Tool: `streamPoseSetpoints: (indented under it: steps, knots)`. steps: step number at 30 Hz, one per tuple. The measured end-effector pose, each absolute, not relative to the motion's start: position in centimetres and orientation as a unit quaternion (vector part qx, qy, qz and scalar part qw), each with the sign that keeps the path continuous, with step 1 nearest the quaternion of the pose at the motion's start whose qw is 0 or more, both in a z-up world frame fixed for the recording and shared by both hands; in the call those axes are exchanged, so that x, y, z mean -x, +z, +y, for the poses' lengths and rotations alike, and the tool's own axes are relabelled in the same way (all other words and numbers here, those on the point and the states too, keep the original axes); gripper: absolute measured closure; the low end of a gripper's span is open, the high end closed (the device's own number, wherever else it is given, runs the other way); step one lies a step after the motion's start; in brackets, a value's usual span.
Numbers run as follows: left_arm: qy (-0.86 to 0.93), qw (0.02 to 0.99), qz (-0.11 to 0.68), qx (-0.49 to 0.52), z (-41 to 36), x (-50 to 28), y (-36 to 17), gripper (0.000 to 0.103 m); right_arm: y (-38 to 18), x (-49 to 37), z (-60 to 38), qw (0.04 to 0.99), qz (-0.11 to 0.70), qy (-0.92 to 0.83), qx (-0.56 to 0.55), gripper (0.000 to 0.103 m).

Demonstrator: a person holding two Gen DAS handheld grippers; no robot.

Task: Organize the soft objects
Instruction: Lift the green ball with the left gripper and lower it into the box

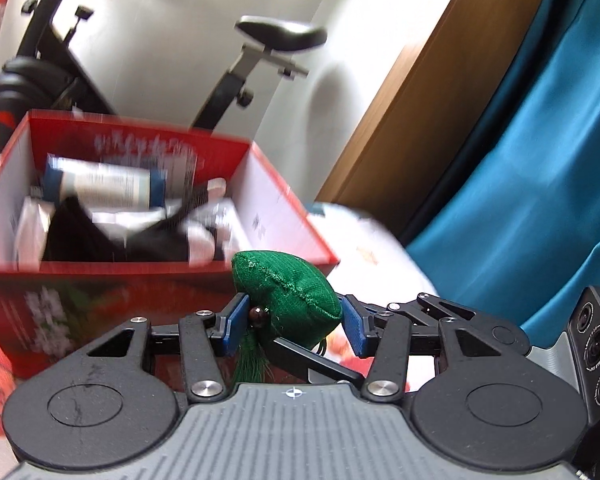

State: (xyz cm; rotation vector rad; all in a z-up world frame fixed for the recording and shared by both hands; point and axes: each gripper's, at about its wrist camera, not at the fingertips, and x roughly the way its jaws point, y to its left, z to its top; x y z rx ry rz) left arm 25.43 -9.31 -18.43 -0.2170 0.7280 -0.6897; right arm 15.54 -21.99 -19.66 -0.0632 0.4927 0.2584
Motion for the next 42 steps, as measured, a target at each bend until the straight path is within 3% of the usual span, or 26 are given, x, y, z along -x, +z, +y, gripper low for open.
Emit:
streamPoseSetpoints:
  steps: [12, 17, 24, 35, 37, 42]
  knots:
    - [-0.355, 0.891, 0.256, 0.124, -9.7, -30.2, -9.8, 0.051, -10.4, -19.7, -22.6, 0.974, 0.15, 0.129, 0.11, 0.059]
    - [-0.343, 0.903, 0.231, 0.119, -11.5, -33.0, -9.4, 0.05, -8.4, -23.0, -24.1, 0.977, 0.117, 0.129, 0.125, 0.059]
    - [-0.314, 0.908, 0.262, 0.089, -13.7, -37.7, -13.7, 0.05, -11.5, -28.7, -25.8, 0.973, 0.14, 0.137, 0.125, 0.059]
    - [-0.288, 0.893, 0.336, 0.08, -14.6, -42.7, -19.2, 0.049, -18.6, -34.9, -26.7, 0.954, 0.251, 0.137, 0.093, 0.059]
    - [-0.282, 0.896, 0.334, 0.078, -14.1, -42.9, -19.4, 0.045, -19.0, -35.1, -27.2, 0.953, 0.264, 0.137, 0.064, 0.058]
    - [-0.266, 0.908, 0.317, 0.06, -12.8, -41.7, -18.2, 0.014, -18.8, -34.1, -27.9, 0.956, 0.267, 0.119, 0.035, 0.057]
